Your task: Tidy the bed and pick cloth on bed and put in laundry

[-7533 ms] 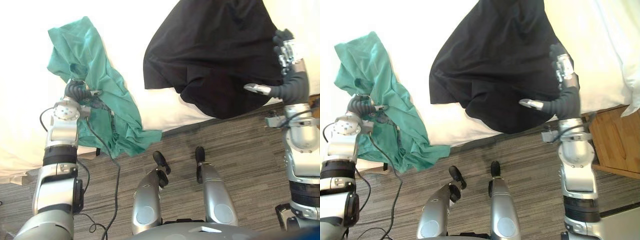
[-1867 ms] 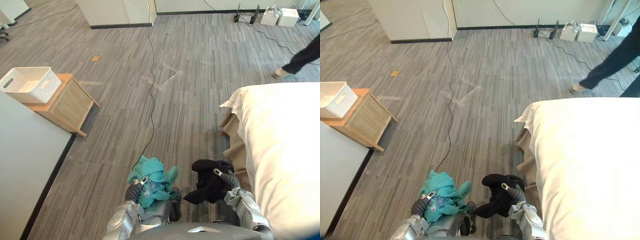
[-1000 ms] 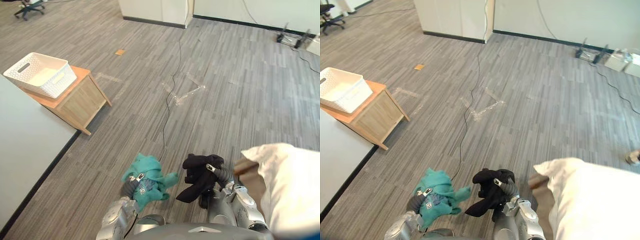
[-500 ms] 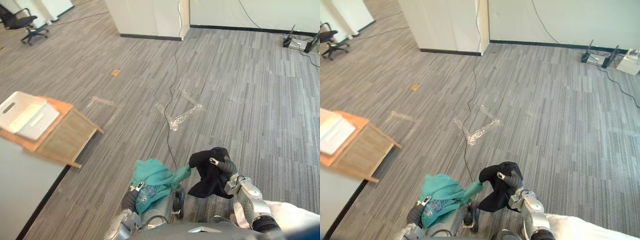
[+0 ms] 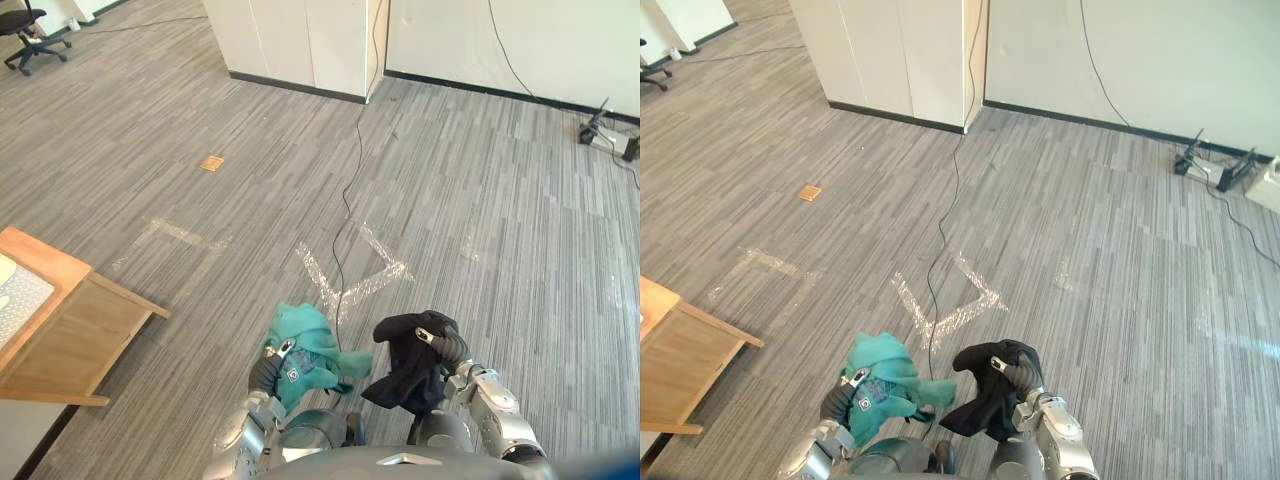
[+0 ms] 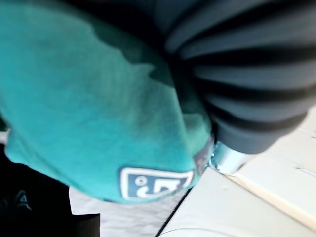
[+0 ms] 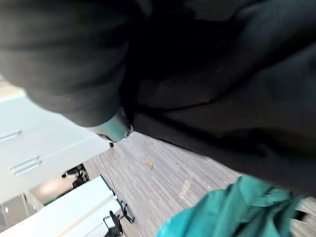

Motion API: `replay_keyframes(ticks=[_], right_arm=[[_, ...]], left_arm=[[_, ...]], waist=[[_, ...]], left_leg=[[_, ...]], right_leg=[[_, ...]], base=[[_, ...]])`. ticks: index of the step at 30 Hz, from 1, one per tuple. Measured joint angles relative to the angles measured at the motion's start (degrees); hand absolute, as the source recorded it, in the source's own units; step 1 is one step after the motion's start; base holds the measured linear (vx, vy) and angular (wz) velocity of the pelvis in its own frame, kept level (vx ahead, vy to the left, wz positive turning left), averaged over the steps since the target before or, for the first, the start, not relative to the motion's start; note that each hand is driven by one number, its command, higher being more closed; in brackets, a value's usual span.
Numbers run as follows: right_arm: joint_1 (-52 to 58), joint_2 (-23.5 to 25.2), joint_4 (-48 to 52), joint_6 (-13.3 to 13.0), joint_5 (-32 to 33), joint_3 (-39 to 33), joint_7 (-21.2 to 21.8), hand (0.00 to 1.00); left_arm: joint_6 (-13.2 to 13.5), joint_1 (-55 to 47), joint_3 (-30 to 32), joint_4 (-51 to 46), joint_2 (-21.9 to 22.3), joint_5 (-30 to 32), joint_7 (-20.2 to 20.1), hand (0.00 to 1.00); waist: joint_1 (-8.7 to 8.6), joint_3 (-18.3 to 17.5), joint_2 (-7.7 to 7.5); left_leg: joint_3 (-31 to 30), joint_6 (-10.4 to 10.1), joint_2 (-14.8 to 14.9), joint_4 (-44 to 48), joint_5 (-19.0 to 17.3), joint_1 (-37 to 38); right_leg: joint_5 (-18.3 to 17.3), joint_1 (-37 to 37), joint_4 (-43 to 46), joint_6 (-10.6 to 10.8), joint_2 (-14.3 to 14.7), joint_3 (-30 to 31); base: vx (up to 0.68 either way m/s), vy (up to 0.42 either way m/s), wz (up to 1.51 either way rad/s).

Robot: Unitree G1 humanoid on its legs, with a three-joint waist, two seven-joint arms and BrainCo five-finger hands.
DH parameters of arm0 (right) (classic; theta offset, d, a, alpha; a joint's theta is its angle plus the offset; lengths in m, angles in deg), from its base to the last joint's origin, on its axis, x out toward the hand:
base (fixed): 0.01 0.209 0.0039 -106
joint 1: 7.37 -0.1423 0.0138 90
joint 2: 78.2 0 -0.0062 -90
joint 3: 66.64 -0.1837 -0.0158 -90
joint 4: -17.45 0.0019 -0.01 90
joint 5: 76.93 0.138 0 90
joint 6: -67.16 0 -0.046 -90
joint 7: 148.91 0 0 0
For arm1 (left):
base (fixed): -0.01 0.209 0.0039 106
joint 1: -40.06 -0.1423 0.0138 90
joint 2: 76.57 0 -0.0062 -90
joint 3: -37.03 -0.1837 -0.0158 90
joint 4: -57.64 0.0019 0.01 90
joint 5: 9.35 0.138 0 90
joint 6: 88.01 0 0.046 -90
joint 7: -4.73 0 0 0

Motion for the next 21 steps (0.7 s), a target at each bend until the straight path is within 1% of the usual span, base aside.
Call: replay_keyframes(ticks=[1,2,3,4,5,6,7,8,9,10,11,12,13,14,15,16,17,18,19,20,21], right_arm=[[0.1,0.0,0.0,0.0,0.0,0.0,-0.1,1.0],[0.1,0.2,0.0,0.0,0.0,0.1,0.0,1.0],[0.1,0.3,0.0,0.0,0.0,0.1,0.2,1.0],[0.1,0.7,0.1,0.0,-0.1,0.2,0.7,1.0],[0.2,1.4,0.2,-0.1,-0.1,0.4,1.1,1.0],[0.1,1.4,0.4,-0.1,-0.1,0.4,1.1,1.0],[0.1,1.0,0.8,-0.1,-0.1,0.5,0.9,1.0],[0.0,0.5,2.1,-0.1,-0.1,0.8,0.8,1.0],[-0.1,0.3,3.1,-0.1,-0.1,1.1,0.8,1.0],[-0.3,0.3,4.8,-0.1,-0.1,1.3,0.5,1.0],[-0.8,0.0,5.4,0.0,-0.1,2.1,0.2,1.0],[-1.1,-0.1,5.7,0.2,-0.1,2.5,0.2,1.0],[-1.3,-0.2,6.6,0.8,-0.2,2.7,0.2,1.0],[-1.0,-0.2,7.1,1.3,-0.2,2.9,0.2,1.0],[-0.9,-0.3,7.1,1.5,-0.6,3.2,0.2,1.0],[-0.8,-0.3,7.1,2.2,-1.3,3.7,0.1,1.0],[-0.8,-0.3,7.1,2.4,-1.3,3.8,0.0,1.0],[-0.9,-0.1,7.1,2.7,-1.3,4.0,-0.1,1.0],[-0.8,0.0,7.1,2.9,-1.3,4.1,-0.3,1.0],[-0.7,-0.1,7.1,3.4,-1.3,4.3,-0.6,1.0],[-0.7,-0.3,7.1,3.4,-1.3,4.0,-1.2,1.0]], left_arm=[[-0.1,0.7,-0.1,1.0,0.4,-0.1,0.4,1.0],[-0.1,1.3,-0.3,2.4,0.5,-0.6,0.7,1.0],[0.2,1.4,-0.3,3.2,0.4,-0.7,1.1,1.0],[1.5,1.0,-0.3,4.7,0.2,-0.9,1.9,1.0],[3.2,0.0,-0.4,5.6,-0.2,-1.1,2.7,1.0],[3.7,-0.3,-0.3,6.3,-0.3,-1.1,2.9,1.0],[4.6,-0.7,-0.9,7.1,1.0,-1.2,3.1,1.0],[5.8,-2.0,-2.2,6.8,1.4,-1.2,3.2,1.0],[6.3,-2.9,-2.3,6.8,1.9,-1.2,3.2,1.0],[6.6,-4.8,-2.3,6.6,2.7,-2.1,3.3,1.0],[6.7,-7.0,-2.2,6.5,3.3,-3.4,3.3,1.0],[6.7,-8.1,-2.2,6.2,3.5,-3.4,3.2,1.0],[7.7,-10.3,-2.1,5.0,4.3,-3.1,2.6,1.0],[9.0,-11.9,-2.0,3.1,5.2,-3.1,2.5,1.0],[9.4,-12.6,-2.0,2.4,5.5,-3.0,2.2,1.0],[10.1,-13.0,-2.1,1.4,5.7,-3.0,1.9,1.0],[10.6,-13.1,-2.1,1.1,5.9,-2.9,1.5,1.0],[11.3,-13.0,-2.2,0.2,5.9,-2.1,0.9,1.0],[11.2,-13.0,-2.2,-0.3,5.9,-2.1,0.9,1.0],[11.2,-13.2,-2.2,-1.2,5.8,-2.1,1.0,1.0],[10.9,-12.9,-2.3,-1.3,6.0,-2.1,1.0,1.0]], waist=[[-0.28,0.4,0.62],[-0.19,0.7,0.84],[-0.16,0.8,0.63],[0.08,0.9,-0.29],[0.28,1.0,-2.01],[-0.02,1.3,-1.68],[-0.32,1.5,0.56],[0.39,1.3,0.85],[0.72,1.3,0.76],[1.38,1.2,0.7],[1.38,1.2,0.96],[1.46,1.2,1.32],[2.11,1.5,2.72],[3.19,1.9,3.74],[3.97,2.0,3.86],[4.99,2.1,3.94],[5.46,2.1,3.91],[5.81,2.4,3.33],[5.82,2.6,2.97],[5.74,2.6,2.47],[5.55,2.6,2.37]], left_leg=[[-1.2,-2.1,1.7,0.1,-1.2,1.6],[-2.2,-4.4,3.2,0.2,-2.6,3.1],[-2.8,-5.7,3.8,0.3,-3.3,3.9],[-3.9,-8.1,4.6,0.6,-4.8,4.9],[-5.7,-10.1,4.8,1.7,-6.8,5.8],[-6.9,-10.2,6.1,2.6,-8.2,6.1],[-8.2,-10.3,9.1,4.3,-9.6,5.9],[-7.7,-10.5,11.0,5.8,-8.2,5.0],[-7.6,-10.6,11.5,7.8,-7.2,4.0],[-7.3,-10.1,12.0,12.8,-4.8,2.1],[-6.7,-10.1,12.9,20.8,-0.4,-1.6],[-5.9,-9.6,13.7,25.6,2.9,-4.0],[-5.9,-9.0,14.8,38.0,3.1,-9.3],[-5.8,-8.5,13.9,49.0,1.8,-14.0],[-5.6,-8.2,13.1,53.2,1.1,-16.4],[-3.2,-7.9,10.9,56.6,-0.3,-20.1],[-1.3,-7.6,10.3,56.4,-0.9,-21.7],[4.3,-6.6,9.5,51.1,-1.9,-24.3],[6.7,-6.3,9.3,47.0,-2.1,-24.3],[11.3,-6.2,9.1,36.9,-2.2,-23.8],[16.7,-6.3,9.2,27.0,-2.3,-22.8]], right_leg=[[3.3,-0.1,-10.8,0.6,1.1,0.5],[8.6,-0.1,-20.5,1.3,2.3,1.9],[11.2,-0.2,-24.7,1.7,2.6,2.8],[16.5,0.0,-31.2,2.7,2.7,5.4],[19.5,-0.1,-33.0,2.8,2.0,7.0],[23.2,-0.2,-30.7,2.2,2.3,6.9],[20.8,-1.3,-24.1,-1.4,3.9,4.5],[16.2,-3.2,-17.8,-3.1,3.9,2.9],[14.0,-3.6,-14.9,-3.8,3.5,1.9],[10.2,-3.3,-11.9,-4.6,3.1,0.3],[7.6,-1.2,-11.6,-4.9,3.4,-1.3],[6.6,0.5,-12.5,-4.8,4.2,-2.1],[5.9,4.7,-15.7,-5.1,6.4,-4.1],[5.1,9.1,-18.5,-6.2,8.3,-5.5],[4.7,11.1,-19.8,-6.4,8.8,-6.1],[4.1,14.4,-21.7,-6.6,9.1,-7.2],[4.1,15.9,-23.0,-6.6,9.1,-8.3],[4.4,19.5,-26.2,-6.7,9.3,-10.0],[4.6,21.0,-27.5,-6.4,9.2,-10.7],[4.7,23.4,-29.4,-5.8,9.1,-12.3],[4.6,25.6,-31.1,-4.5,9.1,-14.4]], base=[[0.46,-0.212,0.81],[0.46,-0.231,0.72],[0.48,-0.299,0.62],[0.59,-0.492,0.67],[0.6,-0.541,0.77],[0.57,-0.574,1.0],[0.46,-0.458,0.95],[0.44,-0.448,0.88],[0.43,-0.455,0.65],[0.39,-0.446,0.67],[0.37,-0.421,0.66],[0.33,-0.373,0.68],[0.31,-0.316,0.56],[0.31,-0.29,0.48],[0.31,-0.233,0.35],[0.25,-0.162,0.27],[0.33,-0.22,0.44],[0.27,-0.171,0.42],[0.34,-0.187,0.58],[0.35,-0.113,0.62],[0.38,-0.098,0.7]])
